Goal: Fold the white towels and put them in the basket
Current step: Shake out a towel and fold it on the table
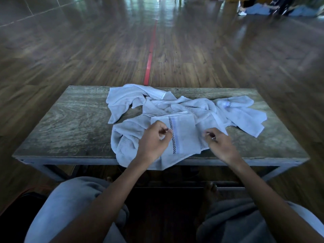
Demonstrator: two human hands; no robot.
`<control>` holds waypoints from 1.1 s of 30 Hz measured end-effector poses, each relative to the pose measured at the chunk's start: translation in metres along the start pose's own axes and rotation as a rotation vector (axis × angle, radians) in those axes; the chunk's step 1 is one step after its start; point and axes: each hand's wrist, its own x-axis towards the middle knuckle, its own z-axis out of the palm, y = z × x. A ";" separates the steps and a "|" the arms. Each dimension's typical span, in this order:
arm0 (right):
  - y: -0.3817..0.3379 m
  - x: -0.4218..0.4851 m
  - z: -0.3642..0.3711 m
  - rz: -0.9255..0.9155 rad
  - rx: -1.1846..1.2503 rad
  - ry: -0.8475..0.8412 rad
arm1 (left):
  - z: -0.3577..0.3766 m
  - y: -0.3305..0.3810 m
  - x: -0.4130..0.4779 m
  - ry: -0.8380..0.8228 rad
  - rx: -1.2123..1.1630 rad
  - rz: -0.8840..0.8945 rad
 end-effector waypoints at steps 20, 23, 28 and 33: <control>0.009 0.007 0.028 0.158 0.115 -0.272 | 0.041 -0.038 0.006 -0.309 0.839 0.319; 0.010 0.009 0.026 0.149 0.083 -0.273 | 0.042 -0.036 0.007 -0.326 0.836 0.301; 0.013 0.010 0.021 0.106 0.015 -0.304 | 0.039 -0.032 0.006 -0.347 0.847 0.259; 0.011 0.014 0.011 0.085 -0.186 -0.216 | 0.029 -0.028 0.012 -0.419 0.774 0.192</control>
